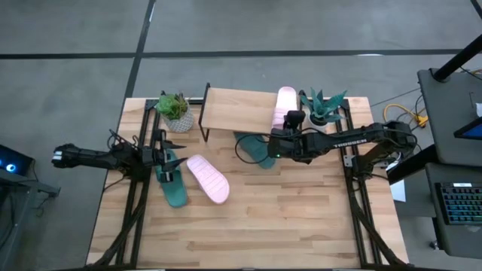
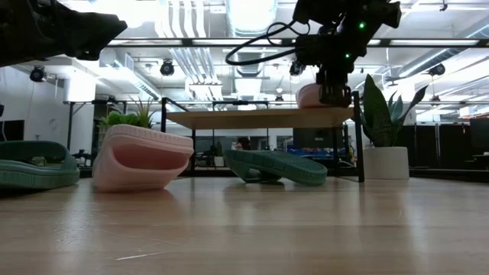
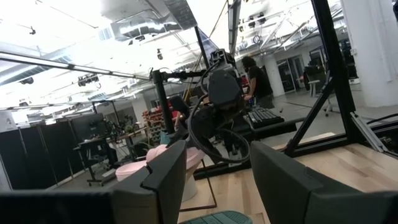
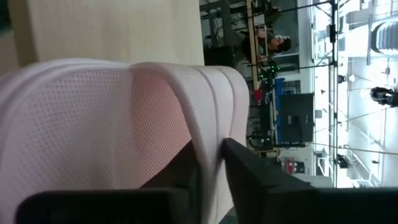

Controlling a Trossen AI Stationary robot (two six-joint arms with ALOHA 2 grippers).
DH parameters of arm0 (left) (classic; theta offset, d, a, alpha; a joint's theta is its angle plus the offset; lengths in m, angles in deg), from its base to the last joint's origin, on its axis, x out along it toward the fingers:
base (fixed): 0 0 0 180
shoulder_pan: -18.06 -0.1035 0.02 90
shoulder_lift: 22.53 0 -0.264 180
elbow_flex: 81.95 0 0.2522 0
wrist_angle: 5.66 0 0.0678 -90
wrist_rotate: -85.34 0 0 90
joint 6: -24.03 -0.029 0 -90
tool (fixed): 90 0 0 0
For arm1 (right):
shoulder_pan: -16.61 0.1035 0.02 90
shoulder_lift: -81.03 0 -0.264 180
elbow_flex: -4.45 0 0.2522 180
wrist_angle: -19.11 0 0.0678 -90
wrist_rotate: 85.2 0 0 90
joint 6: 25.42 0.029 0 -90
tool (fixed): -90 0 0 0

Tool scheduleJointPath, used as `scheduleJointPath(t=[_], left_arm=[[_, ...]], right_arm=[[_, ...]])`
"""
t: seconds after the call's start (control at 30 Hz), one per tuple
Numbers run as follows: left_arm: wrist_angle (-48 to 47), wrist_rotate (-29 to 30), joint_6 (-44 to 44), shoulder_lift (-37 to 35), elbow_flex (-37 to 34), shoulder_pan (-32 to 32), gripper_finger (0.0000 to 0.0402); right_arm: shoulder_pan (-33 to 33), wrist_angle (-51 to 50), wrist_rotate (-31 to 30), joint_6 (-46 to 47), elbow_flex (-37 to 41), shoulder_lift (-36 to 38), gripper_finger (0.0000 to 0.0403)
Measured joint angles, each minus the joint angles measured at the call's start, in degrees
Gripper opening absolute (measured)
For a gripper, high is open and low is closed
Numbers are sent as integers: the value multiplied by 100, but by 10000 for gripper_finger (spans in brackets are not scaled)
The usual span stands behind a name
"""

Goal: Pick and place slides into the shelf
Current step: Put the right pink slides on the shelf

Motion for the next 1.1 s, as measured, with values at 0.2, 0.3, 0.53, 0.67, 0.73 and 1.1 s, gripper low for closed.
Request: scheduleJointPath(t=[0.2, 0.3, 0.53, 0.67, 0.73, 1.1], left_arm=[[-4, 0, 2, 0, 0, 1, 164], [-6, 0, 2, 0, 0, 0, 164], [-27, 0, 2, 0, 0, 1, 164], [-46, 0, 2, 0, 0, 1, 164], [-46, 0, 4, 0, 0, 0, 164], [-44, 0, 4, 0, 0, 2, 164]], right_arm=[[0, -29, 203, 0, -170, 25, 129], [-2, -66, 333, 4, -317, 74, 150], [-4, -1058, 836, 297, -790, 76, 169], [-1, -1582, 1115, 556, -990, 79, 167], [-2, -1807, 1292, 621, -1051, 81, 168], [0, -2619, 1513, 931, -1306, 81, 173]])
